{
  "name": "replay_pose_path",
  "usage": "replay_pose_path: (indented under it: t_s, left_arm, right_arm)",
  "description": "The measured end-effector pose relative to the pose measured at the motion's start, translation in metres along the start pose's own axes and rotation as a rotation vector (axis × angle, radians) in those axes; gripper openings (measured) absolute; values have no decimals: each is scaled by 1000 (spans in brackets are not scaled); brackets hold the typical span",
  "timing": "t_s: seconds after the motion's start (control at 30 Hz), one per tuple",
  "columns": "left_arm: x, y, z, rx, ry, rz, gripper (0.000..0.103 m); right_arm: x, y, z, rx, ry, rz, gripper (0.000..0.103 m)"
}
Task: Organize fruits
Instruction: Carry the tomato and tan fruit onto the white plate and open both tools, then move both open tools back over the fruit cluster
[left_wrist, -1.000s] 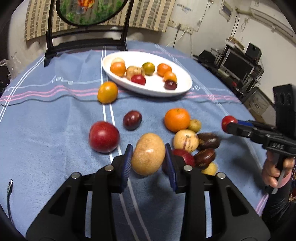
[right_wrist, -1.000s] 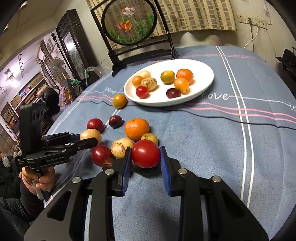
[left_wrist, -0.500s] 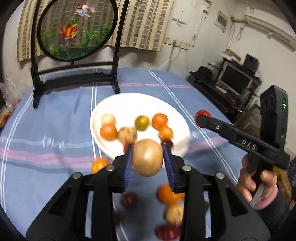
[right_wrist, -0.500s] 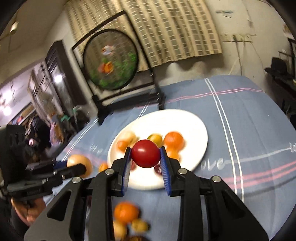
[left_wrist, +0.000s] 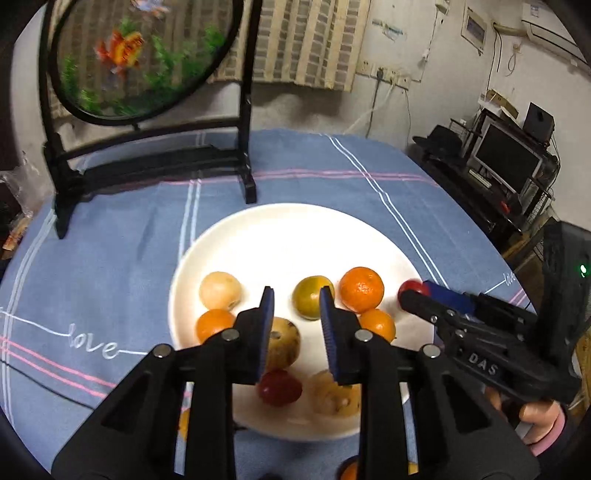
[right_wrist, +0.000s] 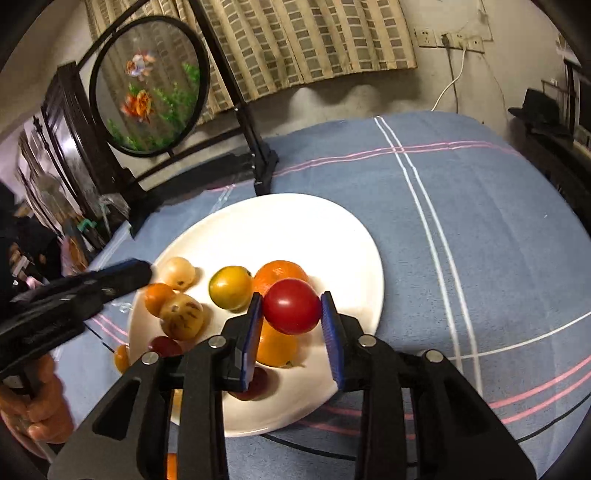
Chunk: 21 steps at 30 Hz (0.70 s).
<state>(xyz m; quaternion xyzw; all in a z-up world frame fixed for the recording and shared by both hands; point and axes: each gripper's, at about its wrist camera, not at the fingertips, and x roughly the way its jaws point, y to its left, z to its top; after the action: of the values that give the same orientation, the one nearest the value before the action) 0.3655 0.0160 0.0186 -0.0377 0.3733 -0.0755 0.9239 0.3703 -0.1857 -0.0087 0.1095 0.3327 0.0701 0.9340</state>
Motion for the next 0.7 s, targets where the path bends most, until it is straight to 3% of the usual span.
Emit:
replay_pose_path:
  t_s: [0.03, 0.2, 0.27, 0.33, 0.43, 0.57, 0.7]
  left_arm:
    - [-8, 0, -3, 3, -15, 3, 44]
    - [-62, 3, -30, 2, -111, 15, 68]
    - [-82, 6, -45, 3, -154, 41, 85]
    - [-100, 10, -64, 11, -203, 76, 91]
    - [-107, 20, -91, 16, -208, 113, 92]
    - [-108, 35, -122, -25, -125, 69, 92]
    - [-120, 37, -146, -11, -119, 38, 92]
  right_arm:
    - [-7, 1, 0, -4, -31, 3, 60]
    - [-38, 10, -4, -18, -69, 57, 61]
    - [-49, 17, -9, -43, -76, 70, 61]
    - [-60, 28, -19, -79, -75, 76, 61]
    - [-74, 41, -40, -141, -66, 89, 61]
    - [-86, 46, -78, -189, 5, 139, 61]
    - [-98, 45, -107, -208, 83, 173, 61]
